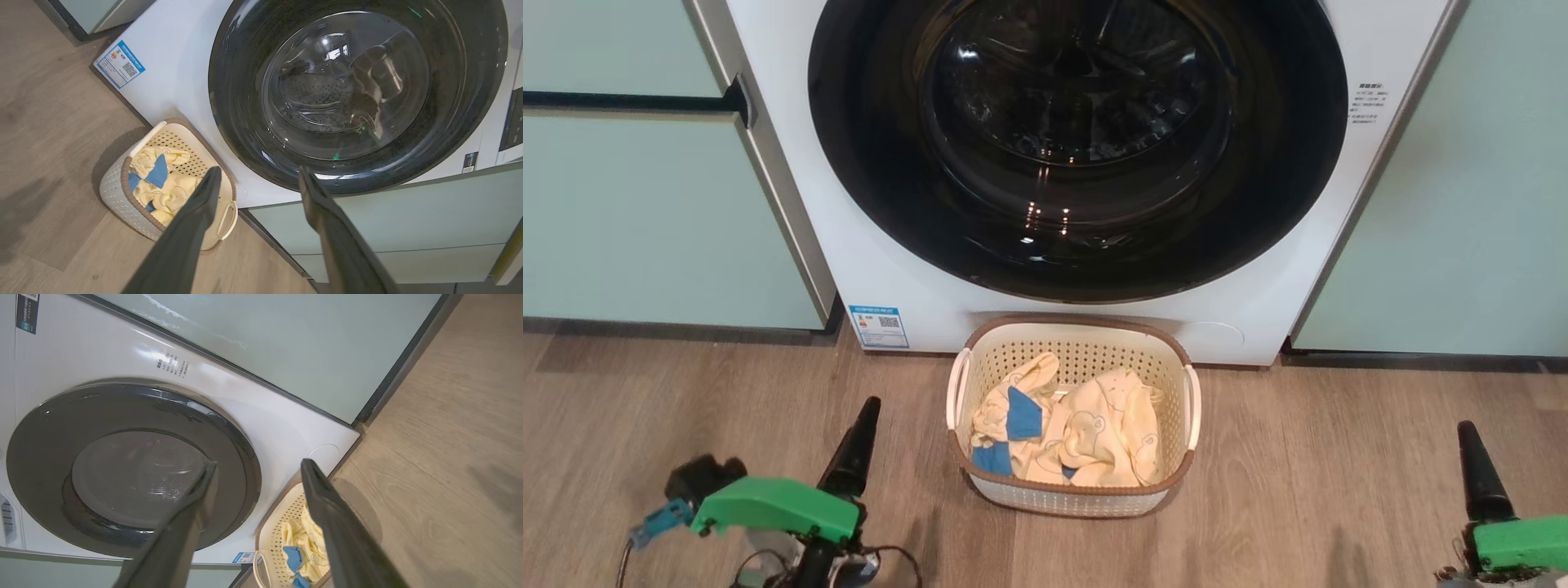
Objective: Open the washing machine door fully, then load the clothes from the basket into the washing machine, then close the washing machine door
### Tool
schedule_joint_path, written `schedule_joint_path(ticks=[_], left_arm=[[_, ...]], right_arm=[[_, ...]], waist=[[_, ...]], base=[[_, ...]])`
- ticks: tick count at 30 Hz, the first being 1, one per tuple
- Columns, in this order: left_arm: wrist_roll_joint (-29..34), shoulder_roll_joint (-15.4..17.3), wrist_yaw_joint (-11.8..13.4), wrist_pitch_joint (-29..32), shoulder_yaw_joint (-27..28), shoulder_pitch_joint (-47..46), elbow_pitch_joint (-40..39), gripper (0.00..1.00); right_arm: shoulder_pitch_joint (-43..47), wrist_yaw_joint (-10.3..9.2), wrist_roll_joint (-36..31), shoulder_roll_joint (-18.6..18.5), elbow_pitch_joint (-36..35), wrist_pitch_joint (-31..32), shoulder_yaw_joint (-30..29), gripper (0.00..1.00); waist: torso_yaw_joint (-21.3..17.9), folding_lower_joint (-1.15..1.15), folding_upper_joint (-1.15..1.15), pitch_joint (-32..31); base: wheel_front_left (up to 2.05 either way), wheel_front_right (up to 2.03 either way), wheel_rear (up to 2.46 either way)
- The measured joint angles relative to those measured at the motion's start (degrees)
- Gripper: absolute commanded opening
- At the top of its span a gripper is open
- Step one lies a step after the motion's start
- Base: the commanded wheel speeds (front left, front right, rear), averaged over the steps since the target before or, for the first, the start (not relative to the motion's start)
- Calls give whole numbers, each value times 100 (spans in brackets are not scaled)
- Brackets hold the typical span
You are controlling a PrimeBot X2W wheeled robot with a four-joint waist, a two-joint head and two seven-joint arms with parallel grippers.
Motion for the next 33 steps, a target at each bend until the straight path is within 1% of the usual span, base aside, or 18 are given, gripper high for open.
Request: schedule_joint_path(ticks=[6, 12, 21, 30, 33], left_arm=[[806, -3, 49, -111, -4, -1, -91, 100], [1480, -5, 96, -224, -34, -3, -97, 100], [2219, -10, 144, -348, -129, -75, -25, 100], [2910, -20, 153, -501, -201, -128, 109, 100], [3081, -16, 199, -550, -232, -172, 125, 100]], right_arm=[[-1, 0, -822, 0, -1, -111, 0, 100], [-26, 0, -1580, -3, -12, -210, 54, 100], [-76, 0, -2595, -4, -76, -341, 83, 100], [-78, 0, -3398, -2, -23, -502, 94, 100], [-80, 0, -3575, -1, 2, -543, 94, 100]], waist=[[-14, 0, 0, -16], [-23, 0, 0, -31], [-37, 0, 0, -44], [-44, 0, 0, -52], [-45, 0, 0, -53]], base=[[0, 0, 0], [0, 0, 0], [0, 0, 0], [0, 0, 0], [0, 0, 0]])
